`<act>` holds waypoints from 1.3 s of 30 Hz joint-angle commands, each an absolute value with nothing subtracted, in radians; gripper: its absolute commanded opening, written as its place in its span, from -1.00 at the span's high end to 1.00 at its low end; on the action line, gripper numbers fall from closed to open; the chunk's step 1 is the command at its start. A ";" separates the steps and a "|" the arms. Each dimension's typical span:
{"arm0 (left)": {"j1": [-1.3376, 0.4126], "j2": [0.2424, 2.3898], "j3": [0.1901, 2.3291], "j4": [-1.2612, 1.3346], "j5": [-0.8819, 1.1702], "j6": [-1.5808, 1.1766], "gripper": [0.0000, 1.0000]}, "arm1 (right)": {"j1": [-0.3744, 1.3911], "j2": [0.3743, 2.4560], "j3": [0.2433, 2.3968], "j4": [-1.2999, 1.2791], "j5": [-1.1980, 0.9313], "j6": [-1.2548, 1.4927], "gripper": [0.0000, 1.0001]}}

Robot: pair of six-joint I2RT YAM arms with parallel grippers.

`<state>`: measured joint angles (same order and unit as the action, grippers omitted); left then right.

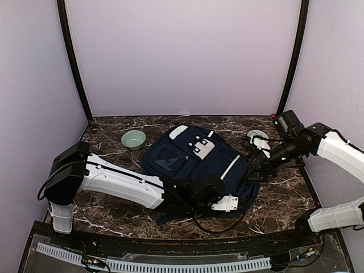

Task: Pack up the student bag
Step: Hold the upper front pocket of the student bag, then grab the upper front pocket of the student bag.

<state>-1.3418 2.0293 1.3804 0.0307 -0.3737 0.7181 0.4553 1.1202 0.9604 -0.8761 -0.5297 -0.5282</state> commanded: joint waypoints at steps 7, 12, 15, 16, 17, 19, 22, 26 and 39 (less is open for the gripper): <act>-1.321 1.984 1.350 0.125 -0.429 0.701 1.00 | 0.451 1.136 0.952 -0.904 -0.554 -0.594 -0.36; -1.271 1.917 1.297 0.199 -0.347 0.566 1.00 | 0.451 1.135 0.925 -0.903 -0.528 -0.661 -0.27; -1.232 1.874 1.253 0.273 -0.267 0.436 1.00 | 0.454 1.144 0.889 -0.885 -0.517 -0.699 -0.21; -1.222 1.860 1.236 0.302 -0.251 0.403 1.00 | 0.457 1.152 0.880 -0.878 -0.514 -0.708 -0.20; -1.213 1.848 1.224 0.324 -0.233 0.368 1.00 | 0.460 1.162 0.873 -0.871 -0.512 -0.714 -0.19; -1.202 1.840 1.209 0.363 -0.200 0.316 1.00 | 0.472 1.187 0.870 -0.858 -0.514 -0.717 -0.17; -1.197 1.846 1.205 0.393 -0.177 0.264 1.00 | 0.490 1.219 0.876 -0.828 -0.521 -0.699 -0.16; -1.197 1.855 1.200 0.422 -0.160 0.223 1.00 | 0.515 1.242 0.876 -0.761 -0.520 -0.657 -0.18; -1.198 1.848 1.189 0.443 -0.150 0.196 1.00 | 0.530 1.309 0.893 -0.650 -0.550 -0.585 -0.19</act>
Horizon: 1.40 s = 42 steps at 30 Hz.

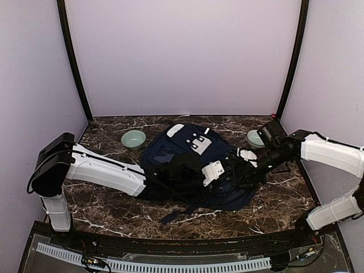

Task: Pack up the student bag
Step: Grab the upper front pocket of the student bag, then zip the upper front pocket of the student bag.

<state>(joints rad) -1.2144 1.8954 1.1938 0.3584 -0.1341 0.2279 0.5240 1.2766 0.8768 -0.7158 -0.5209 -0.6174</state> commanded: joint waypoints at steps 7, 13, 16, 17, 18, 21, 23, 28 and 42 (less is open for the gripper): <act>-1.198 1.851 1.198 0.442 -0.162 0.193 1.00 | 0.545 1.376 0.921 -0.645 -0.619 -0.588 -0.13; -1.197 1.860 1.208 0.436 -0.164 0.184 1.00 | 0.573 1.384 0.940 -0.637 -0.650 -0.571 0.07; -1.197 1.864 1.215 0.436 -0.169 0.184 1.00 | 0.586 1.394 0.946 -0.632 -0.641 -0.563 0.14; -1.198 1.865 1.219 0.434 -0.170 0.185 1.00 | 0.588 1.398 0.946 -0.627 -0.633 -0.559 0.19; -1.197 1.867 1.223 0.432 -0.170 0.187 1.00 | 0.589 1.402 0.945 -0.620 -0.622 -0.551 0.30; -1.198 1.869 1.229 0.425 -0.174 0.190 1.00 | 0.588 1.413 0.943 -0.618 -0.586 -0.540 0.64; -1.198 1.868 1.229 0.423 -0.176 0.192 1.00 | 0.588 1.414 0.944 -0.626 -0.572 -0.537 0.88; -1.198 1.864 1.223 0.408 -0.177 0.194 1.00 | 0.581 1.381 0.941 -0.667 -0.537 -0.545 1.00; -1.199 1.817 1.166 0.341 -0.124 0.178 1.00 | 0.374 1.360 0.924 -0.842 -0.385 -0.715 1.00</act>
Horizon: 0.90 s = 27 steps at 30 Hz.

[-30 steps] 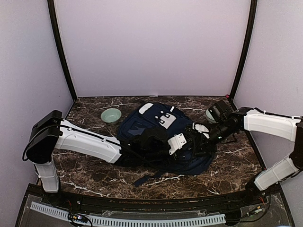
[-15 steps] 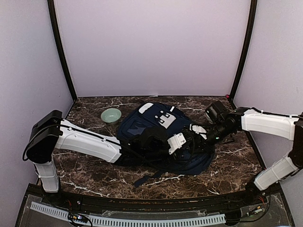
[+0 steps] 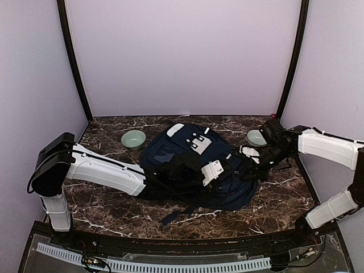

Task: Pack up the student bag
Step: Zip the upper front pocket of the student bag.

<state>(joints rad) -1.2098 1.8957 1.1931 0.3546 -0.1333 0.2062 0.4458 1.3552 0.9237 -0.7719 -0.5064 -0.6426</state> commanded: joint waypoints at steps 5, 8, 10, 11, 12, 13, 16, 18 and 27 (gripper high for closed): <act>-1.216 1.773 1.119 0.289 -0.088 0.170 1.00 | 0.311 1.424 0.935 -0.841 -0.373 -0.729 1.00; -1.245 1.734 1.086 0.236 -0.103 0.169 1.00 | 0.293 1.458 0.947 -0.836 -0.375 -0.737 1.00; -1.265 1.711 1.057 0.195 -0.119 0.159 1.00 | 0.291 1.466 0.953 -0.832 -0.382 -0.744 1.00; -1.275 1.698 1.041 0.175 -0.125 0.146 1.00 | 0.291 1.467 0.960 -0.835 -0.390 -0.744 1.00; -1.284 1.683 1.024 0.158 -0.132 0.132 1.00 | 0.293 1.467 0.967 -0.842 -0.414 -0.745 1.00; -1.290 1.666 1.006 0.139 -0.139 0.111 1.00 | 0.299 1.467 0.975 -0.855 -0.425 -0.745 1.00; -1.300 1.607 0.938 0.067 -0.185 0.045 1.00 | 0.355 1.451 0.980 -0.875 -0.448 -0.738 1.00; -1.300 1.549 0.887 0.006 -0.245 -0.005 1.00 | 0.433 1.429 0.967 -0.866 -0.436 -0.715 1.00; -1.324 1.420 0.883 -0.114 -0.262 -0.051 0.20 | 0.694 1.428 1.019 -0.850 -0.422 -0.596 1.00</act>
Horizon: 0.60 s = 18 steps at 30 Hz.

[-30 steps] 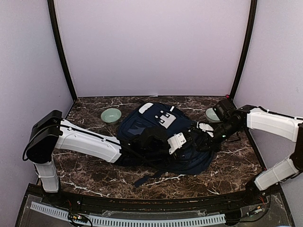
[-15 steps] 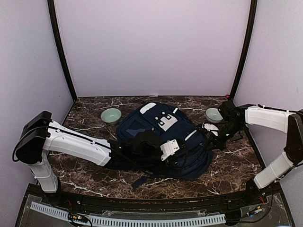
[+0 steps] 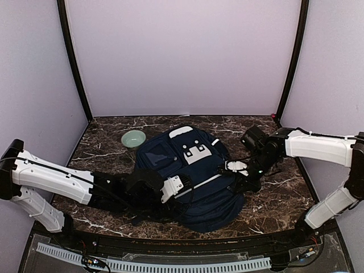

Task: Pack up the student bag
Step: Zip the upper front pocket of the student bag, then hold the upper front pocket of the student bag.

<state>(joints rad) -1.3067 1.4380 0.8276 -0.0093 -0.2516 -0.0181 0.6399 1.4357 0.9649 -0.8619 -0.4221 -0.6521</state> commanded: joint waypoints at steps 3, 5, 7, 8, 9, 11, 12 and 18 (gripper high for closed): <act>-1.330 1.475 0.948 -0.072 -0.249 -0.005 0.16 | 0.720 1.433 1.034 -0.846 -0.432 -0.585 1.00; -1.331 1.626 1.071 -0.004 -0.199 0.075 0.12 | 0.725 1.424 1.026 -0.847 -0.430 -0.573 1.00; -1.331 1.692 1.132 -0.002 -0.230 0.087 0.10 | 0.725 1.413 1.014 -0.847 -0.425 -0.572 1.00; -1.331 1.727 1.164 -0.010 -0.255 0.090 0.10 | 0.726 1.408 1.009 -0.847 -0.425 -0.571 1.00; -1.331 1.755 1.191 -0.016 -0.282 0.093 0.10 | 0.725 1.404 1.005 -0.846 -0.423 -0.569 1.00; -1.331 1.810 1.229 -0.012 -0.328 0.107 0.09 | 0.725 1.395 0.997 -0.842 -0.425 -0.570 1.00; -1.329 1.835 1.245 -0.010 -0.340 0.120 0.10 | 0.725 1.393 0.994 -0.839 -0.424 -0.569 1.00; -1.325 1.908 1.308 -0.025 -0.401 0.135 0.42 | 0.724 1.390 0.971 -0.837 -0.413 -0.570 1.00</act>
